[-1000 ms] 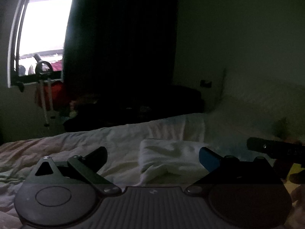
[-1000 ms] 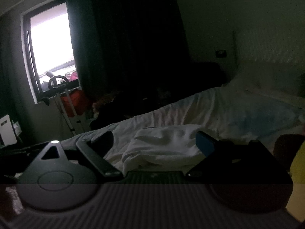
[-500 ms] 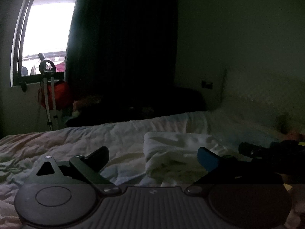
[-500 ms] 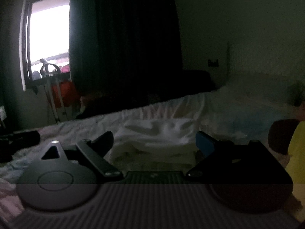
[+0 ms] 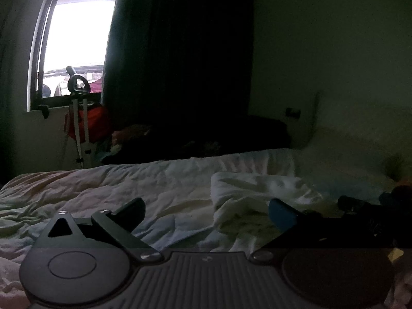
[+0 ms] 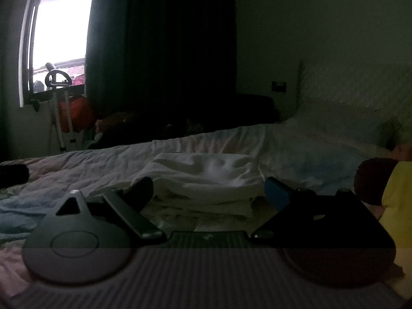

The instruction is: Fold clothes

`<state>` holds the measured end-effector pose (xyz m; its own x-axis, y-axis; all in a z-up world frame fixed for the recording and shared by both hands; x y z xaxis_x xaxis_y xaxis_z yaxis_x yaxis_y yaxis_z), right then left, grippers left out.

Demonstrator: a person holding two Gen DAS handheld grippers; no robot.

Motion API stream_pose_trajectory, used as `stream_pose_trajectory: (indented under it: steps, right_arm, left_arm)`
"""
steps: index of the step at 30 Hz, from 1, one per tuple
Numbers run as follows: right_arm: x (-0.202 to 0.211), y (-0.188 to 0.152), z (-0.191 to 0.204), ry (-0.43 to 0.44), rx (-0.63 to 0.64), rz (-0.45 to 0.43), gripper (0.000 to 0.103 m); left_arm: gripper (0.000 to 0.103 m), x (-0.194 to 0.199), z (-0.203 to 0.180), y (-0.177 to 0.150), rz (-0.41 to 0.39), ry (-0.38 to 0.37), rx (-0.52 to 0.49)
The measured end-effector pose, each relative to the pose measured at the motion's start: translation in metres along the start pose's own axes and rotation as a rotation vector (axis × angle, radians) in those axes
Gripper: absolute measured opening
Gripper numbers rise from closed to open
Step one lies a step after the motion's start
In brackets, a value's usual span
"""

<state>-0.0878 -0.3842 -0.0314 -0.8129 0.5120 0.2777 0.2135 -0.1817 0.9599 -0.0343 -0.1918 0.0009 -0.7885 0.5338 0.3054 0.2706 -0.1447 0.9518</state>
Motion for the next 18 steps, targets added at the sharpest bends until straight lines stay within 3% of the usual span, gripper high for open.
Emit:
stream_pose_trajectory:
  steps: [18]
  right_arm:
    - [-0.0039,-0.0014,0.0044,0.01,0.011,0.047,0.094]
  left_arm:
    - [0.103,0.002,-0.0018,-0.0035,0.02,0.005,-0.004]
Point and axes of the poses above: each gripper's, at about its wrist camera, not at the fingertips, and x roughly against the way its jaws point, z to its left, y to its top, the point moved 2 cm from there along -x, roughly the way its jaws point, and after that the axes turned 2 degrees about -y, right-handed, at the moved point
